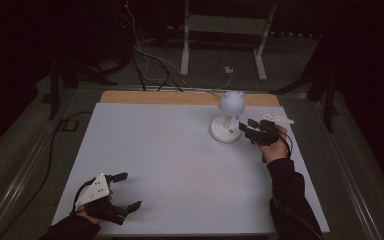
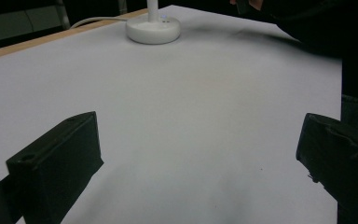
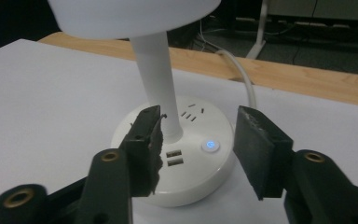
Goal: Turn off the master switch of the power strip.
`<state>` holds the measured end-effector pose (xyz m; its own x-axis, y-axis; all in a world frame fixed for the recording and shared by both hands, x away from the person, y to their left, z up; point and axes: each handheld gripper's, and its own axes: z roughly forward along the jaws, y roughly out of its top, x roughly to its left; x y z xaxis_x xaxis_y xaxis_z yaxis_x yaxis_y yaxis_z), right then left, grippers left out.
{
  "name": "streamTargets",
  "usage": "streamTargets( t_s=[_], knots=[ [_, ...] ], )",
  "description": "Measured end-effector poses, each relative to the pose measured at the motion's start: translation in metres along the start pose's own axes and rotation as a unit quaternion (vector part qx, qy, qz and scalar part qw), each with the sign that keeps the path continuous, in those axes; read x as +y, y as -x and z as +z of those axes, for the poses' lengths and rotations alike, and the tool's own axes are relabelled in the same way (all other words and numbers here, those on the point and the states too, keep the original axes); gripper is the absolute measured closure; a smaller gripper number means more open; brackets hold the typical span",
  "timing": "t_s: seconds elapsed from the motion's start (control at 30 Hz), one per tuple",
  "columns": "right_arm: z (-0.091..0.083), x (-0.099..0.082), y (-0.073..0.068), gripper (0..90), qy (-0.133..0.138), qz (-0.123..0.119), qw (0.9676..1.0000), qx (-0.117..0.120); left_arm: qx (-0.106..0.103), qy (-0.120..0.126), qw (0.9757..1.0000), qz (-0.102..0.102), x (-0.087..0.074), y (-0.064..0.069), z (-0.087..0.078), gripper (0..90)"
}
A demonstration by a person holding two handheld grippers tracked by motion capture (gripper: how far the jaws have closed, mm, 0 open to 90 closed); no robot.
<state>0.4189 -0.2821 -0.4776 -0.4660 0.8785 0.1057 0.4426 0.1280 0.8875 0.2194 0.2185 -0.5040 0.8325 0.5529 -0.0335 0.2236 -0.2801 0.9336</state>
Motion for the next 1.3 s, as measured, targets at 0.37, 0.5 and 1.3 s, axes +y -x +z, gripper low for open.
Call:
streamTargets(
  t_s=[0.37, 0.5, 1.3],
  knots=[
    [0.021, 0.001, -0.003, 78.2, -0.017, 0.003, 0.9996, -0.023, 0.000, 0.000, 1.0000, 0.000, 0.000, 0.000, 0.000, 0.4],
    [0.026, 0.002, -0.002, 85.0, -0.017, 0.006, 0.9993, -0.033, 0.000, 0.000, 1.0000, 0.000, 0.000, 0.000, 0.000, 0.4],
    [0.054, -0.011, -0.002, 89.8, -0.047, 0.004, 0.9969, -0.063, -0.002, -0.002, 1.0000, 0.001, 0.000, 0.000, 0.000, 0.4]
  ],
)
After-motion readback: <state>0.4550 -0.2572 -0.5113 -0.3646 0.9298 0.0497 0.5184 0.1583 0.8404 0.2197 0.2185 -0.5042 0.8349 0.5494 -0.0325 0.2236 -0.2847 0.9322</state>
